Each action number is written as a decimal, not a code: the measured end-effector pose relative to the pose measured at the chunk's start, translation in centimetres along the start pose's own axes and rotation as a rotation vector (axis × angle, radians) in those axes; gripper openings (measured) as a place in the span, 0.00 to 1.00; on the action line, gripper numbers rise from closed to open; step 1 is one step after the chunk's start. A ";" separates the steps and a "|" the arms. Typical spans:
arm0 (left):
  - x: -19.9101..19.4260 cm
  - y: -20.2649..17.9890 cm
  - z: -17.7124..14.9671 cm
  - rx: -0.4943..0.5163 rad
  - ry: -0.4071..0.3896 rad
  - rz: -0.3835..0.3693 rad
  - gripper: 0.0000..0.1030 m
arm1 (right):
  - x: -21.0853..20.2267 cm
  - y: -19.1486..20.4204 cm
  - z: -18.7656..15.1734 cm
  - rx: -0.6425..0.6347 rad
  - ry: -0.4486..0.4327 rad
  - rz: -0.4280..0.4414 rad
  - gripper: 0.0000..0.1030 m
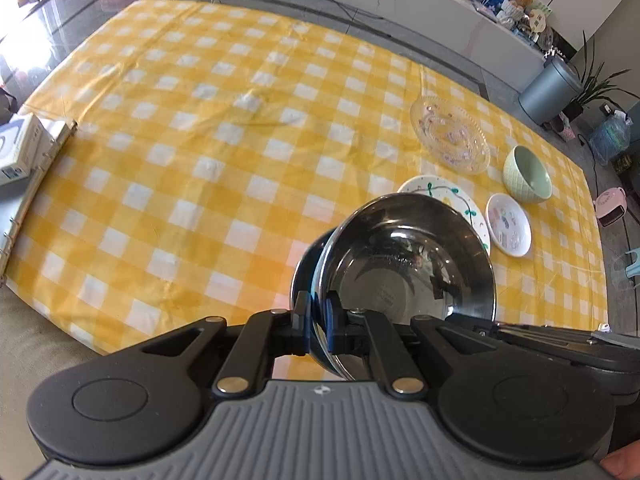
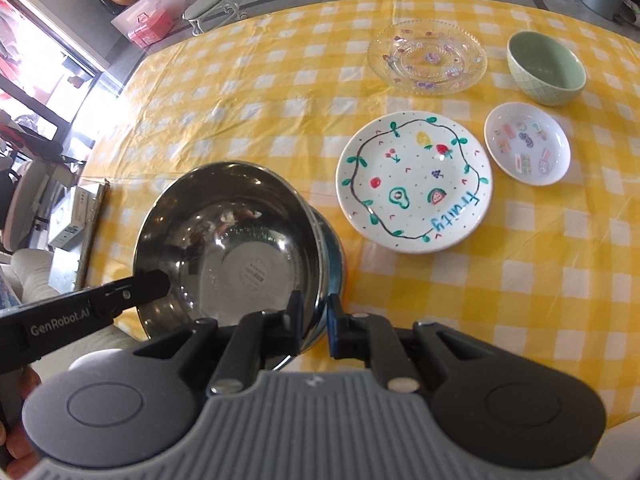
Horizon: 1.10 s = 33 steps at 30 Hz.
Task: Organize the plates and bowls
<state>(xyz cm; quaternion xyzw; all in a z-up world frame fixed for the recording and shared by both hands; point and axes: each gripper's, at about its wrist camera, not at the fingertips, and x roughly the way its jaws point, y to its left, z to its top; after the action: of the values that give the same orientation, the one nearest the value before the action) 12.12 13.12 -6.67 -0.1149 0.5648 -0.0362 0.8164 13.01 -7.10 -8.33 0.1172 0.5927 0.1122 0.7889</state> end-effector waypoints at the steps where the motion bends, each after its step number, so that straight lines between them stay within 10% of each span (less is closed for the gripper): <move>1: 0.2 0.1 -0.1 0.000 0.007 -0.001 0.07 | 0.1 0.1 0.0 -0.009 -0.004 -0.013 0.09; 33: 2.3 0.0 -0.1 0.029 0.054 0.045 0.15 | 2.1 0.6 0.6 -0.054 0.027 -0.051 0.16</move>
<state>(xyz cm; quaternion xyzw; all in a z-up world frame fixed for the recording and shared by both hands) 12.85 12.69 -8.81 -0.0896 0.5886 -0.0292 0.8029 14.17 -5.91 -9.87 0.0790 0.6027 0.1097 0.7865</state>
